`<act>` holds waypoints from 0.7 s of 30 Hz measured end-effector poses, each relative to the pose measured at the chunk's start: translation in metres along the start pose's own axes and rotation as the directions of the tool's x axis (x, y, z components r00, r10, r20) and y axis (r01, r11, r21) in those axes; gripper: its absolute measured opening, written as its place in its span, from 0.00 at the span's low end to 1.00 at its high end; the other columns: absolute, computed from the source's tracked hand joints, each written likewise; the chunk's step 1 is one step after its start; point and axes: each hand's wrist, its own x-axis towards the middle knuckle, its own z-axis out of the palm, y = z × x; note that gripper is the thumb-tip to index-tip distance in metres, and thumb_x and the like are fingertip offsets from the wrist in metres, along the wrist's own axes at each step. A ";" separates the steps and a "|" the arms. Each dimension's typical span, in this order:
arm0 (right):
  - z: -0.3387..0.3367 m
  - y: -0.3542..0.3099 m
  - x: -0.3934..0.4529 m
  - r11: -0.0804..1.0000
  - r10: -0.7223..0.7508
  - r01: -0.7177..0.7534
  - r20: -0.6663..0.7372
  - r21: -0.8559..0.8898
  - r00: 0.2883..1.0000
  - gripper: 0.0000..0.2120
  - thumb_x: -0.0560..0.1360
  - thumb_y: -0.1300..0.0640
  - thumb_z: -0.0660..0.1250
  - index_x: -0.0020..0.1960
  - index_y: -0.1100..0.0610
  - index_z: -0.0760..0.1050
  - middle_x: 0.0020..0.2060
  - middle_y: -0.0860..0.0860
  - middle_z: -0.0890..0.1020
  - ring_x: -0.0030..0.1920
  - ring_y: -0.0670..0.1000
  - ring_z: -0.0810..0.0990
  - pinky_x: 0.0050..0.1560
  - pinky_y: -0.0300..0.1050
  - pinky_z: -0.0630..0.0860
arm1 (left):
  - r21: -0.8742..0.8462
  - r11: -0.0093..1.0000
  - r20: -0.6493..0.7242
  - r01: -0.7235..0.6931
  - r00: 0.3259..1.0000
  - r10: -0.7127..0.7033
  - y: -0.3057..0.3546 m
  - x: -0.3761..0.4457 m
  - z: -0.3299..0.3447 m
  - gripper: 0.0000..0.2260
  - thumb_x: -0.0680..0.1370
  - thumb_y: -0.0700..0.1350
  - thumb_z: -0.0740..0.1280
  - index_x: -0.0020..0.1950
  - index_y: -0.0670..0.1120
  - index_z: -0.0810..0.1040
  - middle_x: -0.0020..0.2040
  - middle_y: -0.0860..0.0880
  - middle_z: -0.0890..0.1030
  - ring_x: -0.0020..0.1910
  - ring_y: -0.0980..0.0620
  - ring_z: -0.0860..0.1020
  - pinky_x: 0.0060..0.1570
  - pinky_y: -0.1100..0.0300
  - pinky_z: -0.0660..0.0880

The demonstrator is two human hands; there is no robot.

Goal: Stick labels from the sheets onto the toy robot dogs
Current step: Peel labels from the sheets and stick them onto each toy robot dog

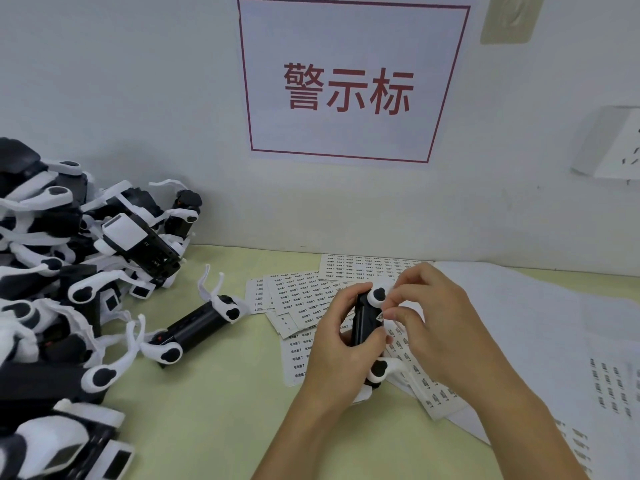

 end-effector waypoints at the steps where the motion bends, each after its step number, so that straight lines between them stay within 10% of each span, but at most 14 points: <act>1: 0.000 0.000 0.000 1.000 0.000 0.000 -0.004 0.006 1.000 0.11 0.76 0.62 0.70 0.38 0.48 0.79 0.46 0.41 0.74 0.50 0.41 0.74 0.50 0.34 0.70 | -0.003 1.000 -0.003 0.002 1.000 -0.002 0.000 0.000 0.000 0.20 0.74 0.40 0.67 0.64 0.56 0.75 0.58 0.53 0.81 0.48 0.41 0.84 0.54 0.41 0.80; 21: 0.000 0.000 0.000 0.998 -0.020 0.021 0.024 -0.052 1.000 0.10 0.76 0.60 0.70 0.40 0.47 0.81 0.46 0.40 0.73 0.52 0.42 0.73 0.49 0.31 0.68 | -0.055 0.998 -0.013 -0.027 1.000 0.026 0.002 -0.001 0.001 0.18 0.74 0.39 0.66 0.62 0.52 0.77 0.57 0.52 0.82 0.46 0.41 0.84 0.51 0.52 0.81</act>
